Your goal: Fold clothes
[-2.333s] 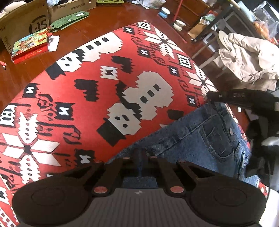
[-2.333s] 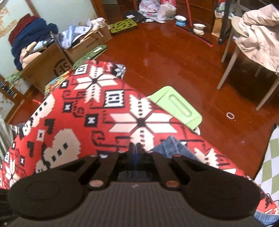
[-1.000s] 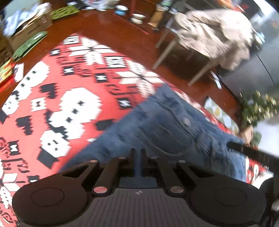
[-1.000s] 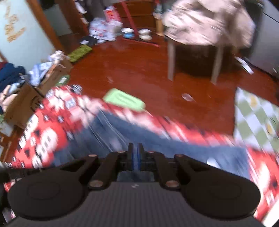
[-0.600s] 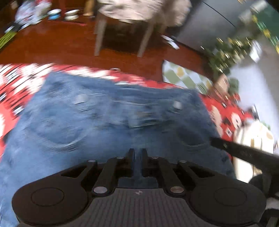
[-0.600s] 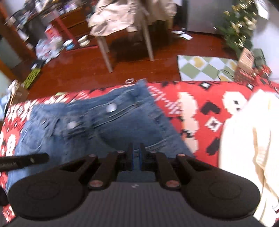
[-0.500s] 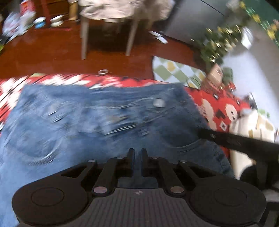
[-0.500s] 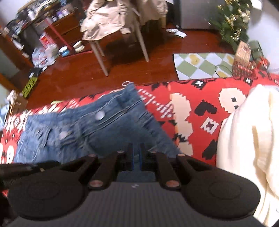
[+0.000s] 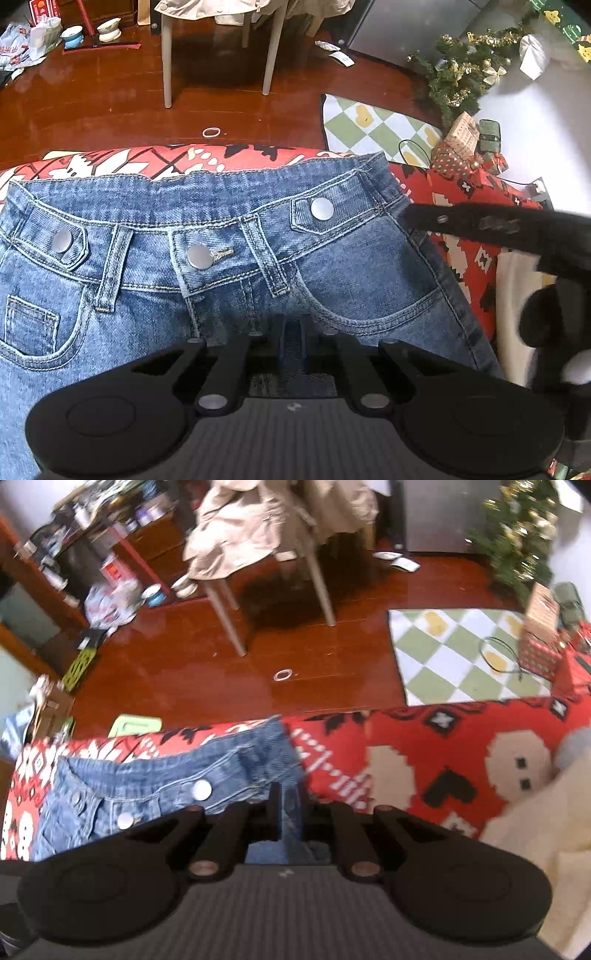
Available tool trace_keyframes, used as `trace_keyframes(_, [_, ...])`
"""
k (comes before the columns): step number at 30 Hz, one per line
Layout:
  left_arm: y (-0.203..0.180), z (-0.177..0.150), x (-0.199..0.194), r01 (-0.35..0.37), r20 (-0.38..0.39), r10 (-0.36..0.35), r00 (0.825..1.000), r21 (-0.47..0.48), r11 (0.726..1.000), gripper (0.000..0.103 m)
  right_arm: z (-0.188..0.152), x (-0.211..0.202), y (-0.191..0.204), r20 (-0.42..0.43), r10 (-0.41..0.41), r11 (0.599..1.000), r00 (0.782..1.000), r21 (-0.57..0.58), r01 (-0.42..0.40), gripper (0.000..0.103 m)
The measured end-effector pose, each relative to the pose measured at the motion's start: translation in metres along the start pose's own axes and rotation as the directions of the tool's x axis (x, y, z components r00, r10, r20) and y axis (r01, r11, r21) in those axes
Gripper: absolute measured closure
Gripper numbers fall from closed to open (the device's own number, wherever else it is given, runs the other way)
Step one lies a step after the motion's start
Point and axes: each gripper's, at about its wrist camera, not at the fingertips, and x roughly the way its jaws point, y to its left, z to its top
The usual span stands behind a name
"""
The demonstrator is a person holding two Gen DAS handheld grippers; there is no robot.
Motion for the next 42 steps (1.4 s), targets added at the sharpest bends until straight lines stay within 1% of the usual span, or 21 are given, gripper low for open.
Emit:
trace_keyframes(2, [-0.001,0.001,0.001,0.001,-0.001,-0.001,1.0,0.01,1.0,0.096,0.001,0.013,0.003,-0.016,-0.03,0.999,0.999,-0.022,0.03,0.095])
trace_keyframes(3, [-0.001,0.001,0.002,0.002,-0.002,-0.002,1.0,0.015,1.0,0.096,0.002,0.02,0.002,-0.024,-0.046,0.999,0.999,-0.026,0.045,0.102])
trace_keyframes(4, [-0.001,0.0,0.001,0.002,0.0,-0.002,1.0,0.023,1.0,0.095,0.003,0.024,-0.001,-0.016,-0.049,0.999,0.999,-0.013,0.048,0.103])
trace_keyframes(5, [-0.001,0.001,0.001,0.004,0.001,-0.004,1.0,0.025,1.0,0.095,0.006,0.026,-0.003,-0.004,-0.062,0.998,0.998,-0.003,0.062,0.103])
trace_keyframes(7, [0.0,0.001,0.002,0.008,0.002,-0.008,1.0,0.029,1.0,0.095,0.012,0.03,-0.006,0.005,-0.059,0.998,0.998,0.009,0.059,0.103])
trace_keyframes(9, [0.0,0.003,0.002,0.011,-0.007,-0.011,1.0,0.019,1.0,0.095,0.014,0.031,0.001,0.005,-0.082,0.996,0.997,-0.022,0.082,0.103])
trace_keyframes(10, [0.002,0.005,0.0,0.014,-0.009,-0.014,1.0,0.007,1.0,0.095,0.013,0.03,0.004,0.009,-0.103,0.994,0.995,-0.04,0.104,0.101])
trace_keyframes(11, [0.003,0.007,-0.002,0.018,-0.01,-0.018,1.0,-0.005,1.0,0.095,0.012,0.028,0.006,0.012,-0.125,0.99,0.992,-0.058,0.125,0.101])
trace_keyframes(15, [0.001,0.019,-0.012,0.045,0.036,-0.044,0.998,-0.016,0.999,0.095,0.004,0.005,-0.006,0.023,-0.075,0.996,0.997,0.059,0.074,0.1])
trace_keyframes(17, [0.0,0.028,-0.014,0.059,0.057,-0.058,0.997,-0.018,0.998,0.095,-0.001,-0.005,-0.006,0.03,-0.044,0.998,0.999,0.056,0.042,0.1])
trace_keyframes(20, [-0.002,0.039,-0.007,0.051,0.065,-0.049,0.997,-0.026,0.998,0.095,0.0,0.0,0.005,0.023,-0.001,1.0,1.0,-0.007,0.001,0.099])
trace_keyframes(23, [0.0,0.048,-0.001,0.057,0.072,-0.052,0.996,-0.058,0.997,0.095,0.012,0.021,0.013,0.028,0.015,1.0,1.0,-0.021,-0.015,0.099])
trace_keyframes(26, [0.002,0.054,0.004,0.049,0.069,-0.045,0.997,-0.067,0.997,0.095,0.027,0.039,0.011,0.04,-0.002,1.0,0.999,-0.016,0.003,0.1])
trace_keyframes(29, [0.002,0.052,0.004,0.05,0.058,-0.047,0.997,-0.059,0.997,0.095,0.026,0.03,-0.001,0.062,-0.017,0.999,0.998,0.048,0.014,0.101])
trace_keyframes(30, [0.002,0.051,0.004,0.049,0.052,-0.046,0.998,-0.057,0.997,0.095,0.026,0.026,-0.006,0.069,-0.022,0.997,0.997,0.069,0.018,0.1])
trace_keyframes(31, [0.002,0.05,0.005,0.048,0.046,-0.045,0.998,-0.055,0.997,0.095,0.026,0.023,-0.01,0.076,-0.028,0.996,0.997,0.091,0.021,0.093])
trace_keyframes(33, [0.001,0.046,0.002,0.057,0.04,-0.055,0.998,-0.056,0.997,0.095,0.025,0.017,-0.018,0.09,-0.039,0.991,0.995,0.134,0.027,0.093])
trace_keyframes(36, [-0.007,0.041,0.002,0.101,0.019,-0.1,0.995,-0.037,0.994,0.095,0.025,0.007,-0.03,0.11,-0.057,0.98,0.992,0.198,0.035,0.092])
trace_keyframes(39, [-0.021,0.038,0.006,0.159,-0.018,-0.159,0.987,0.002,0.987,0.095,-0.007,-0.016,-0.046,0.069,-0.089,0.972,0.994,0.224,0.071,0.092])
trace_keyframes(42, [-0.037,0.033,0.014,0.203,-0.061,-0.2,0.978,0.041,0.978,0.095,-0.035,-0.023,-0.043,0.021,-0.088,0.973,0.996,0.217,0.082,0.092])
